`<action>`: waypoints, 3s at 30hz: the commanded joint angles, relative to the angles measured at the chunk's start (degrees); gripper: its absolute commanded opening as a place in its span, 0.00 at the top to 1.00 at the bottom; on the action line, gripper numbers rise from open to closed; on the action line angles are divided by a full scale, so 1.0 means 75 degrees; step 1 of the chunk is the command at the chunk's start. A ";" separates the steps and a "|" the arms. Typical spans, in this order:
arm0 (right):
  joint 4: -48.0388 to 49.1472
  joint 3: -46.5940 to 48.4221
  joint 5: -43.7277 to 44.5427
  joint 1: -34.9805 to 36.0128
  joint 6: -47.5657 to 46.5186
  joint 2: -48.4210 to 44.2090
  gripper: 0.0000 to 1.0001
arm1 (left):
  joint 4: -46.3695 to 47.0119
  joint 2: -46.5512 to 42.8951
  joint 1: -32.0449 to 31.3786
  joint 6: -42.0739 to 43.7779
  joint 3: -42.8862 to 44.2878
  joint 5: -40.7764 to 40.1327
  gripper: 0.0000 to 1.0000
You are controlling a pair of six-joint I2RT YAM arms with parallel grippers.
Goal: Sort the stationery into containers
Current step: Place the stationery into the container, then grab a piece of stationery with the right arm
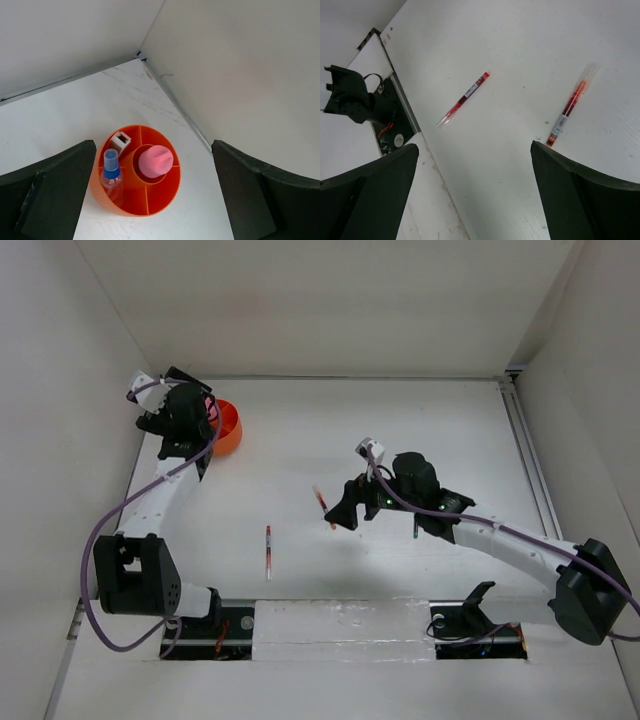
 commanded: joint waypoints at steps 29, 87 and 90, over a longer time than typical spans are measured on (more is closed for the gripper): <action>-0.2988 0.3409 0.6795 0.3413 0.2425 0.2975 0.03 | -0.6006 -0.4131 0.0154 0.0075 -0.0565 0.2248 0.00; -0.4667 0.5604 0.7817 0.4752 0.4571 0.7223 1.00 | -0.5994 -0.5046 0.0271 0.0308 -0.0838 0.2562 0.00; -0.3813 0.4530 0.7795 0.4436 0.4444 0.6113 1.00 | -0.5493 -0.4976 0.0271 0.0659 -0.0920 0.3567 0.00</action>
